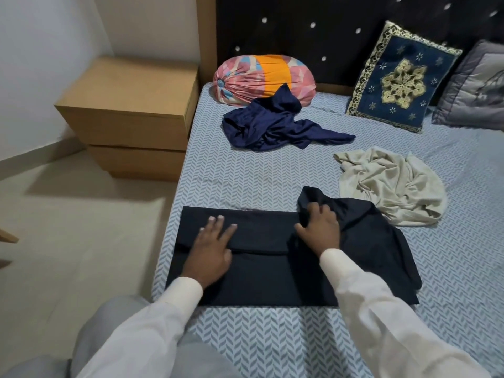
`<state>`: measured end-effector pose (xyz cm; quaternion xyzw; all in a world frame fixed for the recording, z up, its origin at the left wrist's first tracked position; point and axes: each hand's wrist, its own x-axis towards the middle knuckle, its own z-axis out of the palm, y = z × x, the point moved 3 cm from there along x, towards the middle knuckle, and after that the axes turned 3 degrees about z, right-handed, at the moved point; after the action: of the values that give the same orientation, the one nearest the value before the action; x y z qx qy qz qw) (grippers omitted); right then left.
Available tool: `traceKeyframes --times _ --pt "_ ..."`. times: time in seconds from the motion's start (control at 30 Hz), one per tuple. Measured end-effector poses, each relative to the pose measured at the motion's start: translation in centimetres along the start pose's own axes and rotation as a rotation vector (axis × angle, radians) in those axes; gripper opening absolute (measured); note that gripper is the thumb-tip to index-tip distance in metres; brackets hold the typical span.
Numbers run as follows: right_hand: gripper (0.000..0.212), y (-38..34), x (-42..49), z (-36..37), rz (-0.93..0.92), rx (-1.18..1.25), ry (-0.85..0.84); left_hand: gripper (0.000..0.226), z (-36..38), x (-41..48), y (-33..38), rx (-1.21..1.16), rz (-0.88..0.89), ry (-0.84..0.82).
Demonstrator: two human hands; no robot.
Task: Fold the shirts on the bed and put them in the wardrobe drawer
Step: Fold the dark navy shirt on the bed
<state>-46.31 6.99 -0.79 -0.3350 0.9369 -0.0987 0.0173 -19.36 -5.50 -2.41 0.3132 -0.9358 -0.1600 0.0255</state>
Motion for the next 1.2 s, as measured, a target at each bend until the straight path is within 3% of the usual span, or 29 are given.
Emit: traceKeyframes --times 0.1,0.2,0.27,0.33,0.43,0.57,0.67,0.73,0.8,0.9,1.0,1.07,1.2 --pt "0.072 -1.3 2.5 1.6 0.065 -0.158 -0.192 0.08 2.3 1.2 4.1 -0.059 0.028 -0.314" --pt "0.068 0.5 4.4 1.0 0.253 0.237 -0.197 0.089 3.9 1.1 5.1 0.071 0.01 -0.474" --pt "0.062 3.4 4.9 -0.3 0.441 0.699 -0.085 0.091 4.2 0.7 4.9 0.127 0.008 -0.479" --pt "0.054 6.8 3.8 -2.0 0.628 1.162 0.134 0.091 4.4 0.5 4.8 0.127 0.009 -0.47" --pt "0.039 12.1 -0.8 -2.9 0.838 1.621 0.482 0.091 4.8 0.6 4.8 0.126 0.012 -0.472" --pt "0.024 17.2 -8.8 -1.2 1.059 1.696 0.767 0.091 5.0 0.6 4.6 0.146 0.001 -0.474" --pt "0.029 18.6 -10.4 -2.5 1.195 1.398 0.913 0.091 5.0 0.7 4.9 0.155 -0.003 -0.48" --pt "0.032 18.8 -9.1 -4.5 1.169 1.134 0.842 0.091 4.8 0.8 5.0 0.15 -0.013 -0.487" --pt "0.029 18.2 -6.4 -6.1 1.022 0.986 0.618 0.091 4.6 0.7 5.1 0.149 -0.02 -0.494" --pt "0.031 16.5 -1.5 -6.6 0.74 0.85 0.189 0.092 4.4 0.7 5.2 0.152 -0.026 -0.504" --pt "0.043 18.2 3.2 -2.8 0.693 0.879 -0.095 0.092 4.3 0.7 5.3 0.157 -0.035 -0.518" --pt "0.039 19.7 5.3 -0.1 0.722 0.919 -0.156 0.092 4.3 0.8 5.4 0.159 -0.037 -0.523" --pt "0.019 16.3 4.8 -3.9 0.711 1.144 -0.139 0.092 4.2 0.9 5.4 0.155 -0.038 -0.523"
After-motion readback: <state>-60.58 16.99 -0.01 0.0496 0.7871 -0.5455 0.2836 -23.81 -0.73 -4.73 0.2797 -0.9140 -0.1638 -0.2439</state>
